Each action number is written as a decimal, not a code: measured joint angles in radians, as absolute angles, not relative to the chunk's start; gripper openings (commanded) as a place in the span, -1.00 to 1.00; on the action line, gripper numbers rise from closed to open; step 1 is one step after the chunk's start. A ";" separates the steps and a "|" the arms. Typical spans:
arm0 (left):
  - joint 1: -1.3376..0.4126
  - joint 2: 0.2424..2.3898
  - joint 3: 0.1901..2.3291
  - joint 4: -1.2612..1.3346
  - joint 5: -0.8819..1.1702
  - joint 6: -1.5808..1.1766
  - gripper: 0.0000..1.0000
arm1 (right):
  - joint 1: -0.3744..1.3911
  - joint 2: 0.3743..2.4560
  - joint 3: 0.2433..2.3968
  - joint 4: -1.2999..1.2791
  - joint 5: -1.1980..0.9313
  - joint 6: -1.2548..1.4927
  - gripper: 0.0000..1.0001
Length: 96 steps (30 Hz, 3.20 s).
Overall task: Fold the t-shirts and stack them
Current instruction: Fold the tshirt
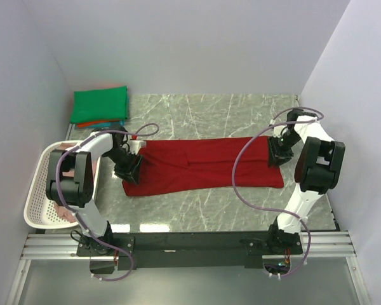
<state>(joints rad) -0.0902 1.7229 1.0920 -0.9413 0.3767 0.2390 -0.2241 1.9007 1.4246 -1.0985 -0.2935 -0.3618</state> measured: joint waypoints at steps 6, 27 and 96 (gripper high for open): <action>-0.099 1.732 1.092 -0.916 0.372 0.220 0.02 | -0.215 1.921 1.365 -1.053 -0.257 -0.377 -0.24; -0.100 1.819 1.193 -0.850 0.438 0.133 -0.14 | -0.192 1.964 1.323 -0.986 -0.162 -0.380 -0.49; -0.186 2.474 2.251 -0.852 0.150 0.089 -0.04 | 0.364 1.675 1.058 -1.043 -0.139 -0.573 -0.61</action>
<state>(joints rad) -0.1864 2.4737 2.2505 -0.8516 0.1501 0.0895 0.3641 1.6752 1.0576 -1.0431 -0.1394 -0.5728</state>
